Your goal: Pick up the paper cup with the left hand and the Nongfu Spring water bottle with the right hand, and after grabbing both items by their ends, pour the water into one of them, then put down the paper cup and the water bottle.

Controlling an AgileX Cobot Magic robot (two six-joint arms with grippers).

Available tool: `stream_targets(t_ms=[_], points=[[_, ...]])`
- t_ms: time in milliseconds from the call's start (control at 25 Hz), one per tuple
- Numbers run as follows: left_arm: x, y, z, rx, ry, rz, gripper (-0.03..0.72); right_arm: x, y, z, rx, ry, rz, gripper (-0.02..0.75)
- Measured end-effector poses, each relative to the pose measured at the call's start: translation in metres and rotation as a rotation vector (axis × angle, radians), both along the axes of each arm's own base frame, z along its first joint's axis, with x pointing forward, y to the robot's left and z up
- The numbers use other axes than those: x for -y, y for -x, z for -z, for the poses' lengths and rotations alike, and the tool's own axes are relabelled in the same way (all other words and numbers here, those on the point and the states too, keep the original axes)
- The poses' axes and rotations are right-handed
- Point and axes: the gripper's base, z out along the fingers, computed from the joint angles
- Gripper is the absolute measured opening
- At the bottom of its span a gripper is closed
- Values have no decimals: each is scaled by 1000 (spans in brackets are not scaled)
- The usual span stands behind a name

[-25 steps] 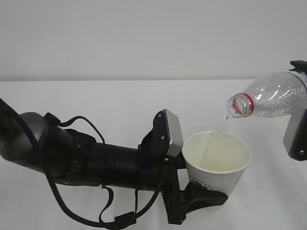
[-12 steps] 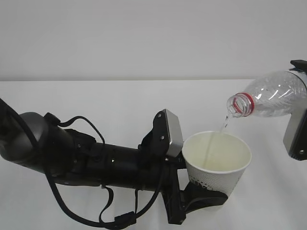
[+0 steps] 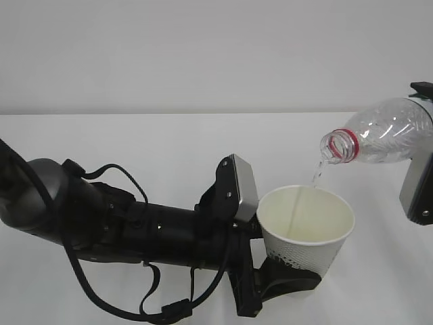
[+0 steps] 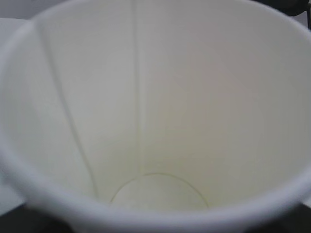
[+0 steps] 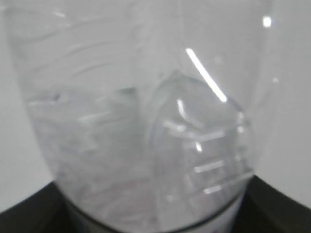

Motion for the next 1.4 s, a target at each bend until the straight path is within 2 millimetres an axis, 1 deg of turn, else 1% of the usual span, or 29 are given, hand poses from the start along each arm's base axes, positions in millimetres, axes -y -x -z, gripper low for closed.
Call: stream_targets(t_ms=[1400], points=[[0,0,0,0,0,0,532,0,0,-2,19,-4,-2,515]])
